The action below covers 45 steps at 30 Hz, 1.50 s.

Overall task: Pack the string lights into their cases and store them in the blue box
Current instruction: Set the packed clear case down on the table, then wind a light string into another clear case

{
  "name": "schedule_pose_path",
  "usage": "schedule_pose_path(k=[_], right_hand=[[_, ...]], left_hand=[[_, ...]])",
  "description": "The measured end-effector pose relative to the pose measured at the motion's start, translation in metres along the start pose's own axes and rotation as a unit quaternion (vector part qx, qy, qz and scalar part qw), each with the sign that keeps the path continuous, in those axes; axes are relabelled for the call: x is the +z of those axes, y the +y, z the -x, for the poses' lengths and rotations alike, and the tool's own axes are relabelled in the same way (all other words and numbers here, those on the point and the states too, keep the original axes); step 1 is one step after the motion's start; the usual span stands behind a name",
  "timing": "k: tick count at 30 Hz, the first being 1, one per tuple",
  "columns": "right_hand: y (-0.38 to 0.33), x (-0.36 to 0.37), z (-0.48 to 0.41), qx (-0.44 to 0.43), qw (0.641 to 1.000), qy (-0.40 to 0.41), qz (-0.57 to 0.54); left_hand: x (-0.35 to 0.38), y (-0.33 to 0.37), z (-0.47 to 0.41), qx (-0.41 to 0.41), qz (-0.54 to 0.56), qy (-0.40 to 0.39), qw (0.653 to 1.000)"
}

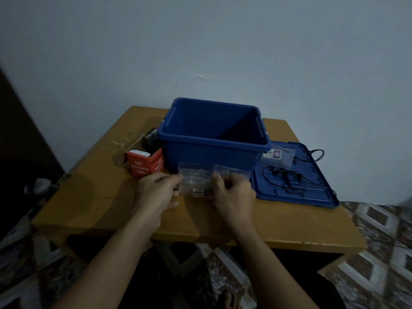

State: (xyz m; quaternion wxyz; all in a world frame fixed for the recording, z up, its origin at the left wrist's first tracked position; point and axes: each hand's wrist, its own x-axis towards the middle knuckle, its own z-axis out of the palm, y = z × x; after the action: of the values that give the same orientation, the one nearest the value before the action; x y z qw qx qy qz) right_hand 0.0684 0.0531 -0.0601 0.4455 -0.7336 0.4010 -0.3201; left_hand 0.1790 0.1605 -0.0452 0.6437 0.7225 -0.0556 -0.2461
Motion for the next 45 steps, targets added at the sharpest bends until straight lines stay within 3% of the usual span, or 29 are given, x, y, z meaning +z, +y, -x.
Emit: schedule_pose_path(k=[13, 18, 23, 28, 32, 41, 45], right_hand=[[-0.005, -0.004, 0.005, 0.002, 1.000, -0.011, 0.007], [-0.015, -0.015, 0.007, -0.030, 0.999, 0.005, 0.043], [-0.042, -0.018, 0.006, -0.147, 0.984, -0.010, 0.094], [-0.097, -0.002, -0.006, -0.333, 0.922, -0.113, 0.165], [-0.150, 0.026, -0.038, -0.422, 0.866, -0.114, 0.243], [-0.196, 0.110, -0.106, -0.304, 0.772, -0.277, 0.484], [-0.194, 0.129, -0.109, -0.301, 0.724, -0.294, 0.547]], left_hand=[[-0.008, 0.007, 0.006, -0.021, 0.022, 0.003, 1.000], [-0.022, 0.014, 0.015, 0.039, -0.070, 0.006, 0.997], [-0.048, 0.038, 0.020, 0.129, -0.128, 0.025, 0.983], [-0.080, 0.079, 0.009, 0.205, -0.138, 0.039, 0.968], [-0.100, 0.104, -0.023, 0.246, -0.180, 0.038, 0.952], [-0.101, 0.099, -0.120, 0.263, -0.415, -0.025, 0.871], [-0.102, 0.088, -0.143, 0.232, -0.464, -0.059, 0.853]])
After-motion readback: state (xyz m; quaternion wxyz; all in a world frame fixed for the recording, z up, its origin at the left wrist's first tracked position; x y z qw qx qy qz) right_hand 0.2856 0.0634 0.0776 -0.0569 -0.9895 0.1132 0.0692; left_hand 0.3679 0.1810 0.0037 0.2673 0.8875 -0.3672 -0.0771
